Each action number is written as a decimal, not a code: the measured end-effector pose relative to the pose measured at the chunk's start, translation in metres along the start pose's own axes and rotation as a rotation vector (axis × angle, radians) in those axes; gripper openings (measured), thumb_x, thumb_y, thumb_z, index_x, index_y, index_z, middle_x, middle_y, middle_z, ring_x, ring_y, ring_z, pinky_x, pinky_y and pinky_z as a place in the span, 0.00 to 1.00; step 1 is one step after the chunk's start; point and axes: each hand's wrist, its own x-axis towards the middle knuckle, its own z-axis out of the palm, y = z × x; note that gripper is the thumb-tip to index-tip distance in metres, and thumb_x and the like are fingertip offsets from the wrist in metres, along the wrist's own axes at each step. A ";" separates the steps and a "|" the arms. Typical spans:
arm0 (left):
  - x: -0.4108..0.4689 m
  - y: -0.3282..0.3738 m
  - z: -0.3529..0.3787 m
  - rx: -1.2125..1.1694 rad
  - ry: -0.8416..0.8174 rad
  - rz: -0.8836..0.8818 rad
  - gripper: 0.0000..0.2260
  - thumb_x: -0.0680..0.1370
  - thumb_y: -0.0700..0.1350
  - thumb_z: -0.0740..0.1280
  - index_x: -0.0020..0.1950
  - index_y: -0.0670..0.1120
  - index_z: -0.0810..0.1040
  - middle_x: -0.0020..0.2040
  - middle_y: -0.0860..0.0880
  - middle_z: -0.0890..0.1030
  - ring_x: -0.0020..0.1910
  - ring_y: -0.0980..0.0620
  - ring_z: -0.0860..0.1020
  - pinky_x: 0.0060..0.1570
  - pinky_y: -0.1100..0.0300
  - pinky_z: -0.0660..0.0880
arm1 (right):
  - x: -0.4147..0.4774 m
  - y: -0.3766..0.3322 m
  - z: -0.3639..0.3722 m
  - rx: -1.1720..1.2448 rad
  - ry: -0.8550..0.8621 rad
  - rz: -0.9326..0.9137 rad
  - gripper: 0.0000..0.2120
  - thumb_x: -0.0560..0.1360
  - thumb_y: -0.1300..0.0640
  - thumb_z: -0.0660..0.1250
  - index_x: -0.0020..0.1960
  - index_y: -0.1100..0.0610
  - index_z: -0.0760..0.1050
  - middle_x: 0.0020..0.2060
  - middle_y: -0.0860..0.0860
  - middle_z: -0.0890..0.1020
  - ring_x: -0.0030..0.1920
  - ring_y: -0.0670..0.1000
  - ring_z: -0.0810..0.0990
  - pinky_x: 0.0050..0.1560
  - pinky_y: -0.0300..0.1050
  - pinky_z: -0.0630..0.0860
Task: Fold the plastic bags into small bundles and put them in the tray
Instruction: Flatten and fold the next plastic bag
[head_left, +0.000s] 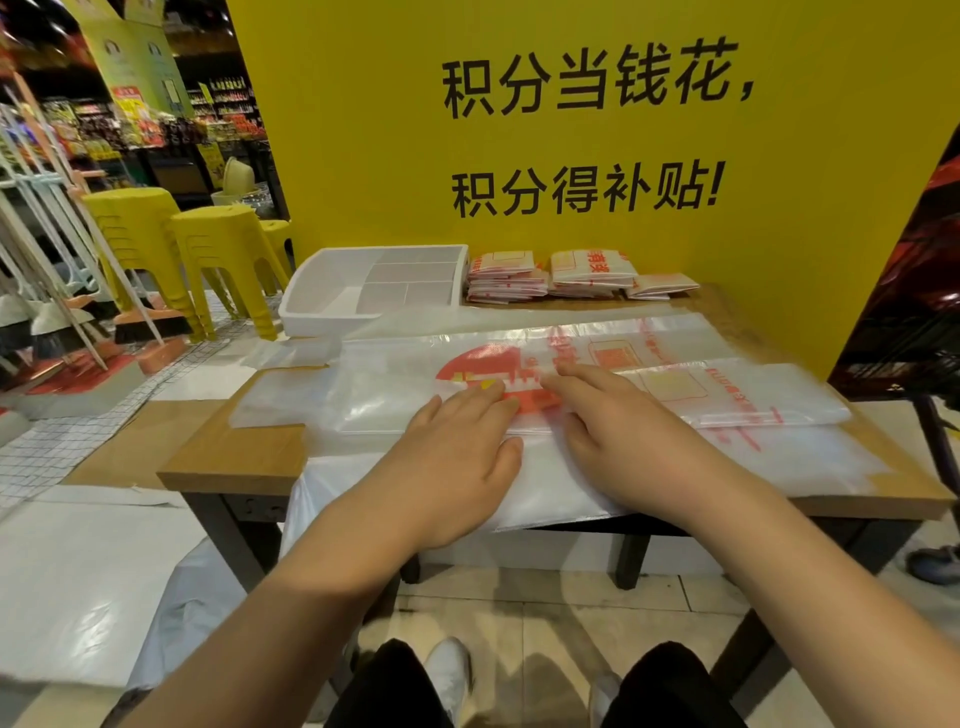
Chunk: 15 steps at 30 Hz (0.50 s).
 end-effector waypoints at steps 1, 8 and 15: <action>0.000 -0.001 0.001 0.003 0.006 0.004 0.23 0.85 0.54 0.48 0.81 0.52 0.53 0.82 0.53 0.51 0.80 0.55 0.48 0.78 0.52 0.44 | 0.000 0.000 0.001 0.011 -0.007 0.008 0.25 0.82 0.55 0.56 0.79 0.52 0.61 0.79 0.50 0.61 0.78 0.51 0.58 0.77 0.51 0.58; -0.002 -0.010 0.005 0.009 -0.045 -0.010 0.26 0.83 0.62 0.42 0.81 0.60 0.46 0.82 0.57 0.43 0.80 0.53 0.40 0.78 0.46 0.39 | -0.009 0.022 -0.014 -0.093 -0.212 0.106 0.28 0.83 0.36 0.43 0.81 0.41 0.46 0.81 0.43 0.44 0.80 0.47 0.41 0.79 0.48 0.40; -0.003 -0.015 0.004 0.033 -0.078 -0.040 0.26 0.79 0.66 0.38 0.78 0.66 0.41 0.81 0.54 0.38 0.80 0.51 0.35 0.77 0.42 0.36 | -0.027 0.085 -0.048 -0.077 -0.278 0.315 0.34 0.76 0.32 0.39 0.80 0.41 0.43 0.81 0.46 0.42 0.80 0.46 0.40 0.78 0.45 0.38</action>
